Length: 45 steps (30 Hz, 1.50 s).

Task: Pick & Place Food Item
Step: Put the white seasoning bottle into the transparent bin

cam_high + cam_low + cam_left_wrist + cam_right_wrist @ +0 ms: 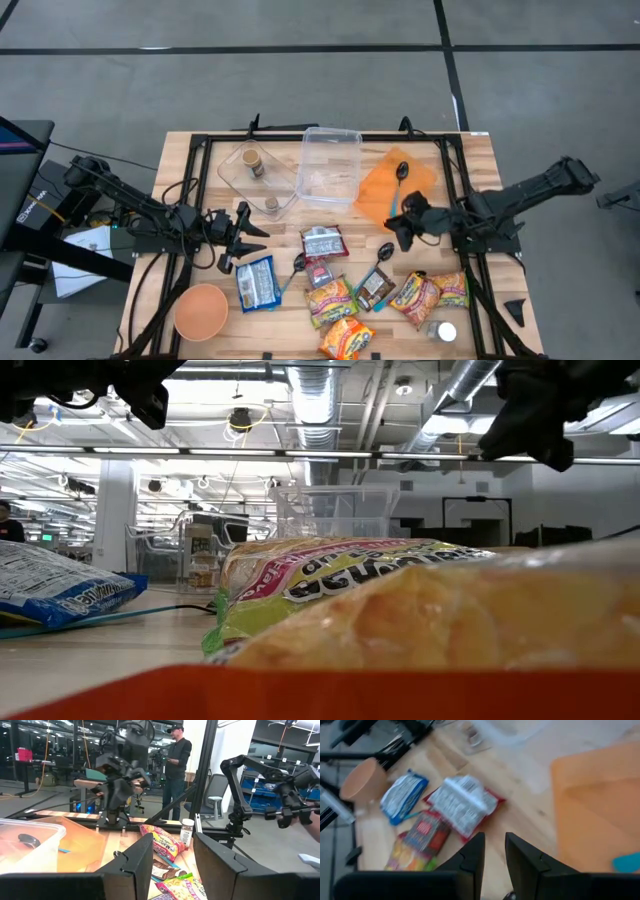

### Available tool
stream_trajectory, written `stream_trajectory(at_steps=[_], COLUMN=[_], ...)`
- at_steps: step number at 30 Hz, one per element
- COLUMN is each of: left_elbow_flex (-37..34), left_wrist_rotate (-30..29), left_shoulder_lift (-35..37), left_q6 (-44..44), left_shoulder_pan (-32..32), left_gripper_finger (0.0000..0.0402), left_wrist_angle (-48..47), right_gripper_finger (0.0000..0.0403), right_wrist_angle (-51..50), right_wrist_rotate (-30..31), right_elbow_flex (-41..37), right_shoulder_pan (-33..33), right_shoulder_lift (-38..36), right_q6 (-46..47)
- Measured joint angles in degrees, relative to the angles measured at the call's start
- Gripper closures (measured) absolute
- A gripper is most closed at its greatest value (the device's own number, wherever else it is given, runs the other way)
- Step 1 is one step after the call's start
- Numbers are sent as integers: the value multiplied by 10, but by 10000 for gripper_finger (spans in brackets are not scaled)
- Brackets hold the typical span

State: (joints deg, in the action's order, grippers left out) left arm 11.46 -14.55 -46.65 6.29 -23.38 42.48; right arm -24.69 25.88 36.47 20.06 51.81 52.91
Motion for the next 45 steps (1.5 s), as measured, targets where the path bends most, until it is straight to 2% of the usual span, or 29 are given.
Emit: stream_trajectory(at_steps=[8, 18, 25, 31, 37, 45], left_elbow_flex=[0, 0, 0, 0, 0, 0], left_wrist_rotate=[0, 0, 0, 0, 0, 0], left_shoulder_lift=[0, 0, 0, 0, 0, 0], left_q6=[0, 0, 0, 0, 0, 4], left_shoulder_pan=[0, 0, 0, 0, 0, 0], left_gripper_finger=[266, 266, 266, 266, 266, 266], left_wrist_angle=[0, 0, 0, 0, 0, 4], right_gripper_finger=[330, 330, 330, 330, 330, 330], right_wrist_angle=[5, 13, 18, 43, 34, -19], right_wrist_rotate=[2, -7, -87, -164, -190, -172], right_elbow_flex=[0, 0, 0, 0, 14, 139], right_shoulder_pan=[46, 51, 63, 127, 204, 261], right_shoulder_lift=[0, 0, 0, 4, 54, 159], right_q6=[11, 28, 57, 90, 194, 190])
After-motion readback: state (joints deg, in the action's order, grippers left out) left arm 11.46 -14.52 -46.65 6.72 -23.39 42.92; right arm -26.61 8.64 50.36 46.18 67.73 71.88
